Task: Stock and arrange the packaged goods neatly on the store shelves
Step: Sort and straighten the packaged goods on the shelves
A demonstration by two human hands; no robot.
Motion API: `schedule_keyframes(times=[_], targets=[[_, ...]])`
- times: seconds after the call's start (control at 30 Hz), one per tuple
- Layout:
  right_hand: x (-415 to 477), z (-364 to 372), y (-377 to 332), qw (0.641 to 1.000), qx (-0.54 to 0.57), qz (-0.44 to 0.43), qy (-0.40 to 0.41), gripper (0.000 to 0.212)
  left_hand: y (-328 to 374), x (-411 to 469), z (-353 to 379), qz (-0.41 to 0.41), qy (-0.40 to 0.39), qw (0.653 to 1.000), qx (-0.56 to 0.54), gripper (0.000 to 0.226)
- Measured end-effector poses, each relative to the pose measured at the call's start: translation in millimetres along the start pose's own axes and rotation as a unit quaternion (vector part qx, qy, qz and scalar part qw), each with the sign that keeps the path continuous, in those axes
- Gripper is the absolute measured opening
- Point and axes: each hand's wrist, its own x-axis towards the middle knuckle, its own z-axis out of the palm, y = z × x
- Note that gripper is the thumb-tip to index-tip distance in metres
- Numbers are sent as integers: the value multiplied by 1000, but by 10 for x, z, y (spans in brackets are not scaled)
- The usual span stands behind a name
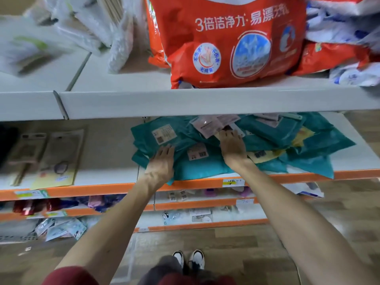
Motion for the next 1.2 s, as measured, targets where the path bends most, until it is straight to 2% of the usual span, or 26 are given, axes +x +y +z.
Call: schedule_keyframes(times=[0.23, 0.33, 0.43, 0.5, 0.53, 0.57, 0.67, 0.7, 0.77, 0.8, 0.9, 0.97, 1.03, 1.13, 1.2], targets=[[-140, -21, 1, 999, 19, 18, -23, 59, 25, 18, 50, -18, 4, 1000, -23, 80], [-255, -61, 27, 999, 43, 5, -10, 52, 69, 17, 70, -30, 11, 999, -28, 79], [-301, -95, 42, 993, 114, 35, 5, 41, 56, 34, 63, -27, 4, 999, -23, 79], [-312, -84, 41, 975, 213, 66, 1, 27, 54, 37, 44, -23, 5, 1000, -21, 77], [-308, -67, 47, 958, 274, 88, -7, 16, 57, 34, 39, -22, 6, 1000, -20, 76], [-311, -56, 53, 937, 333, 105, -23, 14, 65, 35, 38, -21, 8, 1000, -17, 76], [-351, 12, 130, 888, 429, 140, -86, 45, 78, 23, 52, -23, 14, 1000, -16, 74], [-378, 35, 165, 882, 430, 149, -122, 47, 75, 22, 56, -26, 14, 999, -21, 74], [-414, 112, 233, 876, 412, 163, -190, 38, 70, 33, 65, -30, 11, 999, -28, 73], [-420, 137, 247, 885, 389, 165, -195, 35, 73, 38, 62, -32, 10, 999, -30, 71], [-387, 151, 199, 937, 287, 153, -124, 33, 67, 63, 50, -46, 20, 998, -32, 64], [-348, 171, 121, 935, 289, 174, -109, 34, 65, 72, 44, -52, 28, 998, -25, 54], [-302, 203, 41, 909, 333, 218, -120, 39, 67, 82, 29, -43, 40, 998, -24, 42], [-253, 282, -37, 840, 428, 314, -113, 54, 43, 153, -57, -37, 77, 996, -18, 28], [-244, 317, -74, 796, 473, 365, -98, 67, -7, 243, -100, -41, 77, 996, -10, 34]])
